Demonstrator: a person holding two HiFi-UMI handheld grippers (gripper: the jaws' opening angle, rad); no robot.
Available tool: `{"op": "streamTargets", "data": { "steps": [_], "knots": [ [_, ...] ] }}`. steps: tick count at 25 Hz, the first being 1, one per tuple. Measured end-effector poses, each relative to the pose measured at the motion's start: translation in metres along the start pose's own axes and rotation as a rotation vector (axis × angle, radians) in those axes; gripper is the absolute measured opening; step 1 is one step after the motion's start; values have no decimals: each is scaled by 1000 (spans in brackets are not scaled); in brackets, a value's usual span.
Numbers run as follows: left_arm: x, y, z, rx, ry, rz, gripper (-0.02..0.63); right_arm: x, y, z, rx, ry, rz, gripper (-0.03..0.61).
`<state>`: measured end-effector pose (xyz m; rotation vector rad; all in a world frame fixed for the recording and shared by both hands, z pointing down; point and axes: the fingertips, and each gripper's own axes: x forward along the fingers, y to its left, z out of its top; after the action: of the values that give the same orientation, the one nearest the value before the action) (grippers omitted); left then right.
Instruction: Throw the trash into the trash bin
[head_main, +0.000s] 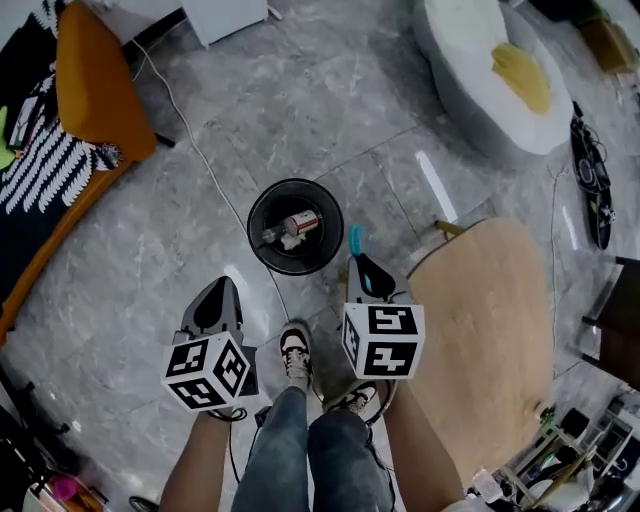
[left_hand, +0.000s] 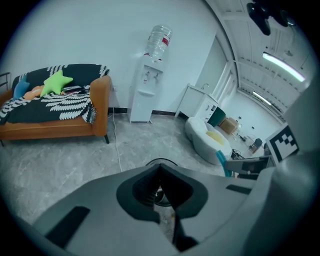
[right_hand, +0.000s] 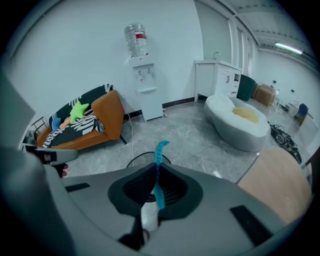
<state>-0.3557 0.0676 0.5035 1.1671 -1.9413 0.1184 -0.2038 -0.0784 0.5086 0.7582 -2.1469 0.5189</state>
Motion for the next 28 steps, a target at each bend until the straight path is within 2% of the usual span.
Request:
{"op": "streamTargets", "data": {
  "steps": [5,9,18,28],
  "knots": [
    [1,49,12,-59,-29,51,-9,35,44,16,-32,0,72,23],
    [1,77,7,-115,-40,92,-9,61,63,19,-87,10,101,23],
    [8,130,-30,-167,-2,150,-9,139,89,-23,-146,55,185,23],
    [11,157,-59,-219,5,188,-9,181,92,-54,-170,82,198,25]
  ]
}}
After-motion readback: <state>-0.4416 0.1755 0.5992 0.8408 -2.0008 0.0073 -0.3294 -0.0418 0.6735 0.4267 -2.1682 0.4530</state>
